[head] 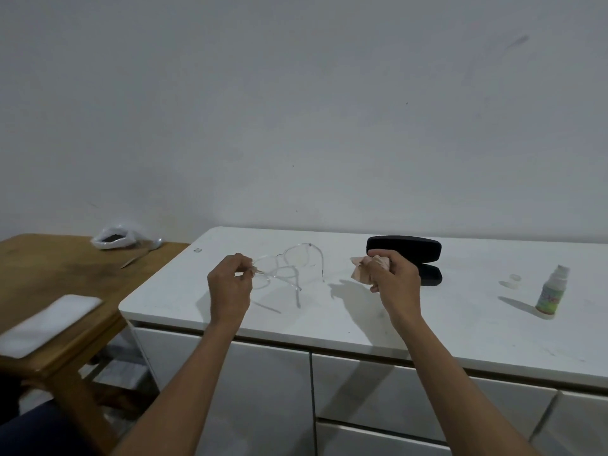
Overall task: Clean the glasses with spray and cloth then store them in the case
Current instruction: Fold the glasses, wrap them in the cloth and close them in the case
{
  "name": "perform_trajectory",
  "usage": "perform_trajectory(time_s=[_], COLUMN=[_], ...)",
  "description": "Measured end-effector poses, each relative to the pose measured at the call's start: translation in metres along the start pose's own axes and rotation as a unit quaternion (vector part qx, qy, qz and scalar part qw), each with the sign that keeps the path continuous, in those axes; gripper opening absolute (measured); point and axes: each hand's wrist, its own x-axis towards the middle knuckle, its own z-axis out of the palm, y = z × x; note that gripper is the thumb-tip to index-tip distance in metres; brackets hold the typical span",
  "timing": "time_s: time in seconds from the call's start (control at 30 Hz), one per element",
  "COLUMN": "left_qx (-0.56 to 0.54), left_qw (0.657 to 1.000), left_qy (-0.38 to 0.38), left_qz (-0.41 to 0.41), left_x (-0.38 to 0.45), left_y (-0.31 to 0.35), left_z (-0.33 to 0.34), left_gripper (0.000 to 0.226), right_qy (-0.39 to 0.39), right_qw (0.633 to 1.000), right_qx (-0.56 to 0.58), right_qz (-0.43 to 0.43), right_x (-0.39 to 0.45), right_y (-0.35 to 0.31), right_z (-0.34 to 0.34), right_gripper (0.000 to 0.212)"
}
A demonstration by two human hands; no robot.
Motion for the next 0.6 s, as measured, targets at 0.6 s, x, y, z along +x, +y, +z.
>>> perform_trajectory(time_s=[0.6], left_qx=[0.17], left_qw=[0.979], left_qy=[-0.102], left_qz=[0.051], left_x=[-0.003], left_y=[-0.017], left_z=[0.0], left_gripper=[0.033], right_qy=[-0.049], right_qw=[0.995], right_qx=[0.003], right_qz=[0.086], right_x=[0.002], right_y=[-0.001], right_z=[0.004], right_gripper=[0.014])
